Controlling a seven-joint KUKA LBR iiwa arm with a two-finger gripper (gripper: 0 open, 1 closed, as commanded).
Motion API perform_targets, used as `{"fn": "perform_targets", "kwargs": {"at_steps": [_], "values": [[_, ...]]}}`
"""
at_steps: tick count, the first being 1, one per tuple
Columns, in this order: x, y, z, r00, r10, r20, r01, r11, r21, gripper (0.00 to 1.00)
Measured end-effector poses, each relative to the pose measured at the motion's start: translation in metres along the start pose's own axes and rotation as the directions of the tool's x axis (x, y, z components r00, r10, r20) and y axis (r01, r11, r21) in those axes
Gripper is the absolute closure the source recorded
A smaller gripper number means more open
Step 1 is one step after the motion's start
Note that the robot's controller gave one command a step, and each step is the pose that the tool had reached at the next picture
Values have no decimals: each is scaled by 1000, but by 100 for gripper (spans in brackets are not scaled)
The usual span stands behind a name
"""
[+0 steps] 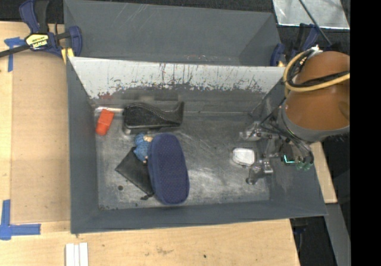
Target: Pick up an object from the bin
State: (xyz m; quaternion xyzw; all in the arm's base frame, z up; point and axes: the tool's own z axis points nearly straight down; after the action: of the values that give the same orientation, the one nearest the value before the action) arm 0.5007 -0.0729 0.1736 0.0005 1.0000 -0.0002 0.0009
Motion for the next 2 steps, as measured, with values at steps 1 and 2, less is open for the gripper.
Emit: {"fn": "perform_targets", "kwargs": {"at_steps": [1, 2], "values": [[-43, -46, 103, 999, -43, 7, 43, 999, 1, 0], [-44, -47, 101, 999, -43, 4, 43, 999, 1, 0]]}}
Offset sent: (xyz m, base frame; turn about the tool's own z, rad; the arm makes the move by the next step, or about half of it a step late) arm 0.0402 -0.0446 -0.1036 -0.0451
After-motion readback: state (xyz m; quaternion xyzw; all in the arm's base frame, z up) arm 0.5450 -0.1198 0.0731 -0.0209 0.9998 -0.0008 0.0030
